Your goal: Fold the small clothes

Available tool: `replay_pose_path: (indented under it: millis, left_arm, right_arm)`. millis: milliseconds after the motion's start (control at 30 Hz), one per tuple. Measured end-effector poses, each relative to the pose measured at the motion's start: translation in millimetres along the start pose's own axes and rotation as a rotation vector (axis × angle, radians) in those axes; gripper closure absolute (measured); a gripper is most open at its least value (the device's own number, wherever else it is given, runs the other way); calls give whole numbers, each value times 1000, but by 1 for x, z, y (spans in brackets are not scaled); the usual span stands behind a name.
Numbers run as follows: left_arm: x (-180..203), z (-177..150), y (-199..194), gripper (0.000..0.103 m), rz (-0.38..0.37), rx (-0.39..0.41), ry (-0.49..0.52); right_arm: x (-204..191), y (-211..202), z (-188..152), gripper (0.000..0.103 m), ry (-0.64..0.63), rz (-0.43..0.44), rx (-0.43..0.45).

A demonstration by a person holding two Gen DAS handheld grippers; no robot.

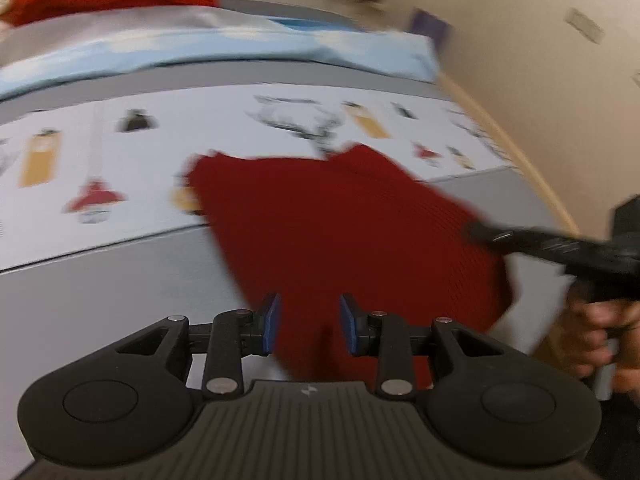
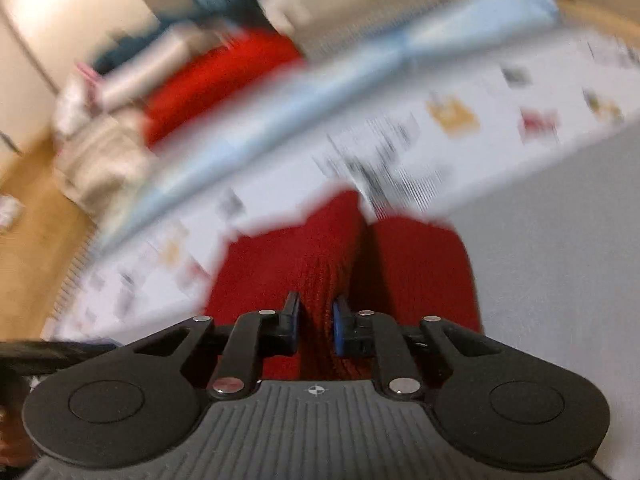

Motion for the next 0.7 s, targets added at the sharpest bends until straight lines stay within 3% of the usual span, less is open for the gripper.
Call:
replay_pose_path:
  millis: [67, 100, 167, 267, 300, 400, 467, 533, 567, 633, 700]
  left_arm:
    - [24, -8, 18, 67, -76, -40, 12]
    - [33, -16, 28, 67, -102, -73, 27]
    - [45, -44, 54, 68, -73, -195, 93]
    - [48, -76, 76, 68, -1, -310, 232]
    - [51, -74, 76, 67, -6, -308, 238]
    - [47, -57, 66, 66, -51, -260, 140]
    - [41, -57, 67, 65, -50, -255, 99]
    - [34, -72, 78, 67, -11, -321, 128]
    - [36, -77, 81, 66, -1, -337, 165]
    - [39, -70, 79, 63, -22, -323, 165]
    - [33, -49, 70, 61, -52, -256, 55]
  right_arm:
    - [11, 1, -6, 87, -17, -59, -40]
    - [26, 11, -23, 87, -35, -142, -130]
    - [42, 22, -52, 84, -23, -191, -271]
    - [37, 21, -39, 69, -77, -174, -215]
    - [37, 17, -35, 63, -77, -170, -195]
    - [39, 11, -32, 62, -30, -124, -177]
    - [46, 14, -47, 59, -90, -148, -282]
    - [58, 15, -70, 56, -153, -210, -408]
    - [59, 15, -71, 55, -159, -211, -418]
    - [55, 15, -61, 56, -146, -174, -387]
    - [55, 11, -47, 55, -97, -157, -336]
Point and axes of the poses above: each gripper's, at about its wrist camera, not at the fingertips, and y roughly the way its jaws point, x to its right, z to its top, the point moved 9 cm from there along y, roughly the way its jaws point, and after that the axes turned 9 degrees about x, right-handed, at the moved point
